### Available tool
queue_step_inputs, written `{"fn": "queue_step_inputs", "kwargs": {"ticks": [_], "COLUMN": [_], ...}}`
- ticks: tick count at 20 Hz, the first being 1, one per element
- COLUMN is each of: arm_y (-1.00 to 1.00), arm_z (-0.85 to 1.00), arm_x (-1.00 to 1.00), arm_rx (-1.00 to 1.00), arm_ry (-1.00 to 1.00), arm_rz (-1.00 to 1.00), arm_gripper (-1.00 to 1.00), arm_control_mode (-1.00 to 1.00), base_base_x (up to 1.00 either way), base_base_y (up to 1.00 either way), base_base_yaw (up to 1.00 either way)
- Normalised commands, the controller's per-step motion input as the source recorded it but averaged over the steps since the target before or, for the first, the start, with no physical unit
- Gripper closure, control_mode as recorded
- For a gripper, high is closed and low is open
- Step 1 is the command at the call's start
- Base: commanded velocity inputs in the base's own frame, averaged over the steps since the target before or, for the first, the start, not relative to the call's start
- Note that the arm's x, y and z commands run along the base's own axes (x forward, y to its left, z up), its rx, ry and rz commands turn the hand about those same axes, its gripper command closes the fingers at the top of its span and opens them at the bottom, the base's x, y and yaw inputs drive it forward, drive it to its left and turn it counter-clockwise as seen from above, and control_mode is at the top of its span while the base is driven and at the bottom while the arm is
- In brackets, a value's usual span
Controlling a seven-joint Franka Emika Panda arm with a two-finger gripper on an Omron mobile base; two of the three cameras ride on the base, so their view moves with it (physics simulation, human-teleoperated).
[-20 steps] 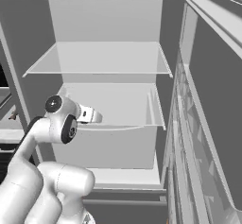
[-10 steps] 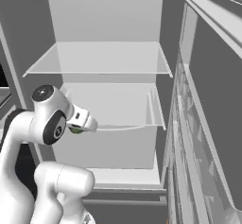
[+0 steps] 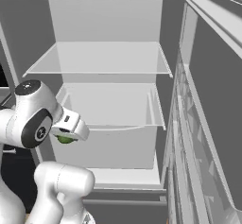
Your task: Place one avocado and one fish in each tupperware on the nearby counter, to pack two identical lunches.
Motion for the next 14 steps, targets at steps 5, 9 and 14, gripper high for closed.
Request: {"fn": "queue_step_inputs", "kwargs": {"ticks": [5,9,14], "arm_y": [0.0,0.28,0.0], "arm_z": [0.0,0.0,0.0], "arm_x": [0.0,-0.44,0.0], "arm_rx": [0.0,0.0,0.0], "arm_ry": [0.0,-0.07,0.0], "arm_rz": [0.0,0.04,0.0], "arm_gripper": [1.0,1.0,1.0], "arm_control_mode": [-1.0,-1.0,1.0], "base_base_x": [0.0,0.0,-0.97], "base_base_y": [0.0,0.0,0.96], "base_base_yaw": [0.0,0.0,0.17]}}
